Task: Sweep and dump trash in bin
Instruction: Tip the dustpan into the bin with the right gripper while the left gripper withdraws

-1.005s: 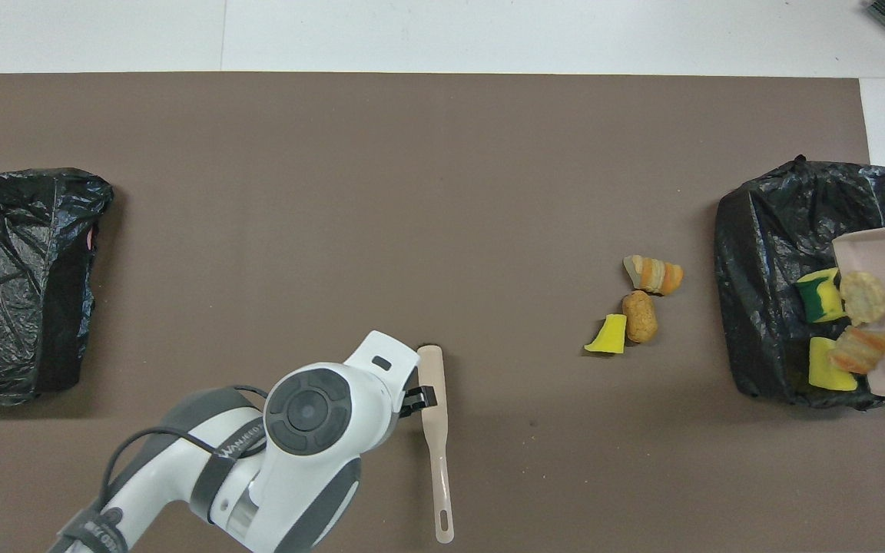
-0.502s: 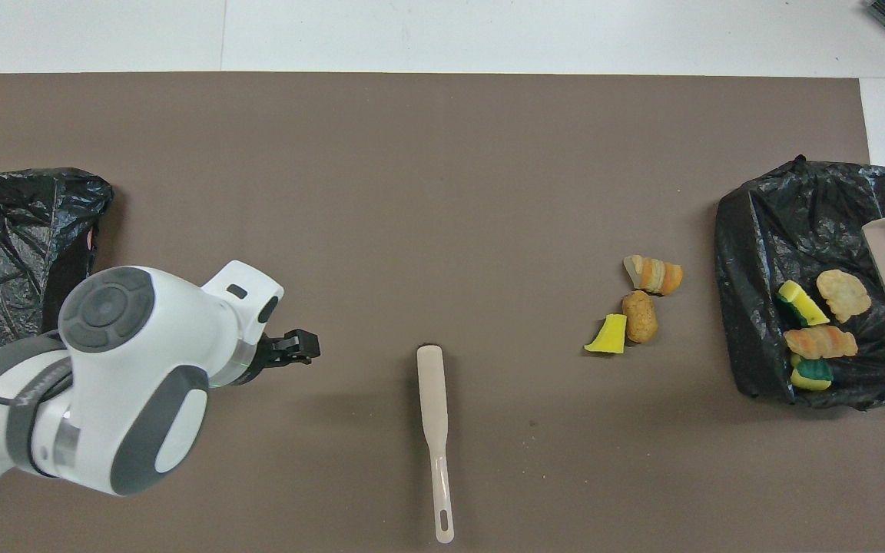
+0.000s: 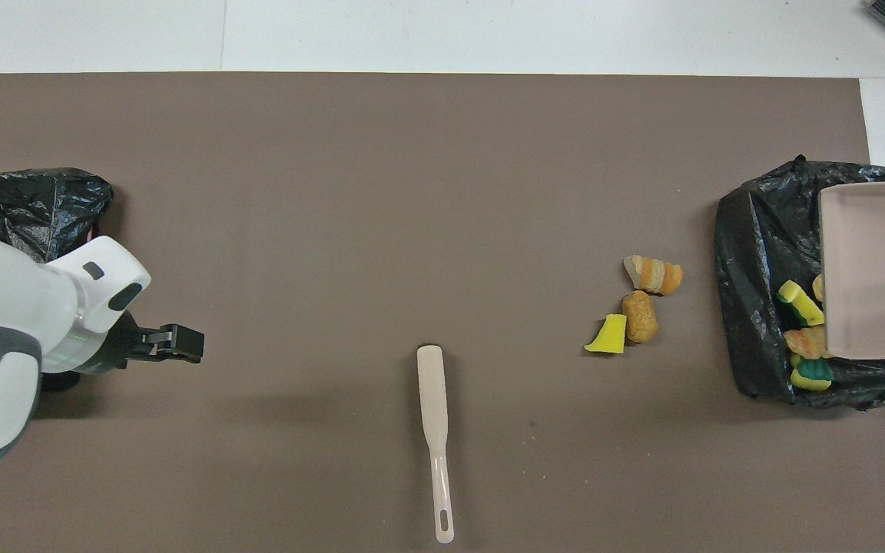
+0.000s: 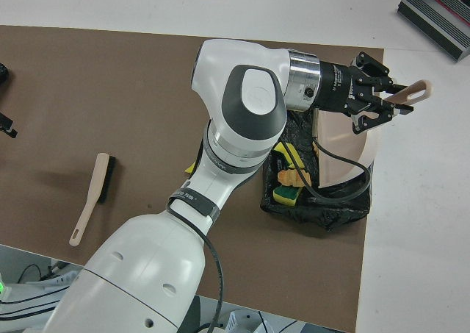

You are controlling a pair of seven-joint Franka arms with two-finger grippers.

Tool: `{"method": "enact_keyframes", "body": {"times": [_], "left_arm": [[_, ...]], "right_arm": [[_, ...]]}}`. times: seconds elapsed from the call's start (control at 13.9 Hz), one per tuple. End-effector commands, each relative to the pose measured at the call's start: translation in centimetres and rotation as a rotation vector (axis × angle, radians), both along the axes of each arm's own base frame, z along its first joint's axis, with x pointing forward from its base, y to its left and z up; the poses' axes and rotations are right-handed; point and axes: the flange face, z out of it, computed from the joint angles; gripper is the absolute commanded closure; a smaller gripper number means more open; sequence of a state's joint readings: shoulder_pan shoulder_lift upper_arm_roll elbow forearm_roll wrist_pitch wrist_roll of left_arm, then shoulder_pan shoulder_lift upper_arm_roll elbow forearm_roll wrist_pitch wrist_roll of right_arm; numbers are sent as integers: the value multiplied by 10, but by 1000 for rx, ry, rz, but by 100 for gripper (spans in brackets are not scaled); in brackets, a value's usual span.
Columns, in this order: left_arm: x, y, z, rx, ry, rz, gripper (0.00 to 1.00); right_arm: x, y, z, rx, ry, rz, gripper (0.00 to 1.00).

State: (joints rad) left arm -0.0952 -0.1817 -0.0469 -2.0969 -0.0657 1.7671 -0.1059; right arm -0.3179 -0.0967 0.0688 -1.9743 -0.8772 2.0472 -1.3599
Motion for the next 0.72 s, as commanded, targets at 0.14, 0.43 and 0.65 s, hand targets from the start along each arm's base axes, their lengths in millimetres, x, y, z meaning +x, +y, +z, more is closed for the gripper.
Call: {"method": "enact_keyframes", "body": {"times": [0.14, 0.43, 0.65], "left_arm": [[27, 39, 55, 27, 0, -20, 0], [42, 45, 108, 30, -26, -14, 0], [38, 45, 115, 22, -42, -49, 0]], "right_arm": [[-9, 14, -19, 328, 19, -171, 100], [-20, 37, -27, 418, -150, -587, 100], [-22, 71, -31, 467, -237, -828, 100]]}}
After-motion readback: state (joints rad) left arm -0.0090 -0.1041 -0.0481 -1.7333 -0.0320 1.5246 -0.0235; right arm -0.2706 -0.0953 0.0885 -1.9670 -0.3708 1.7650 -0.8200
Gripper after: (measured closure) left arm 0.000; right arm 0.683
